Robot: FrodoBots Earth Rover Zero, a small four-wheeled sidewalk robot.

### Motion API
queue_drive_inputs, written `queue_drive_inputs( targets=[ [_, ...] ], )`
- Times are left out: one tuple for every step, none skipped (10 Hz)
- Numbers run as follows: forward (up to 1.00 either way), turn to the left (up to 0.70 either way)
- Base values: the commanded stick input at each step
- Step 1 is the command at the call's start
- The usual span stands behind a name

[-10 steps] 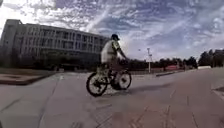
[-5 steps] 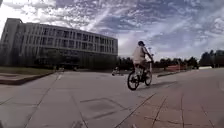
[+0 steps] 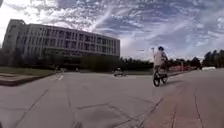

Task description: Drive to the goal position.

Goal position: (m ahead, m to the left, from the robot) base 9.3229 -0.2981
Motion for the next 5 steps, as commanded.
queue_drive_inputs(
  targets=[
    [0.70,0.00],
    [0.70,0.00],
    [0.70,0.00],
    [0.70,0.06],
    [0.70,0.03]
  ],
)
